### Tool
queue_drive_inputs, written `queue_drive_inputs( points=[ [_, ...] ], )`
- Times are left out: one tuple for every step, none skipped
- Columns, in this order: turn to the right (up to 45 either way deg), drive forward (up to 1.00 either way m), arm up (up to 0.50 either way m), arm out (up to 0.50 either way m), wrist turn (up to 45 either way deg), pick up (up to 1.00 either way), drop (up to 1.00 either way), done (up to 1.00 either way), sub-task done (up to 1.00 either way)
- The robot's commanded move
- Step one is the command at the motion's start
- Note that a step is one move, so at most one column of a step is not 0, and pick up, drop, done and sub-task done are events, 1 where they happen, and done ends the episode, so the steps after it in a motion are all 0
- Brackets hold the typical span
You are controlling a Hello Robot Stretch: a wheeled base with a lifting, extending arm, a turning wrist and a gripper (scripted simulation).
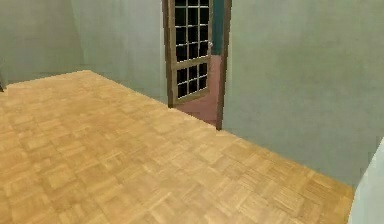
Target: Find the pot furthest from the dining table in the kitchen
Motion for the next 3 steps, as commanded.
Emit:
queue_drive_inputs(
  points=[
    [0.0,1.00,0.00,0.00,0.0,0.00,0.00,0.00,0.00],
    [0.0,1.00,0.00,0.00,0.0,0.00,0.00,0.00,0.00],
    [6.0,0.00,0.00,0.00,0.0,0.00,0.00,0.00,0.00]
  ],
)
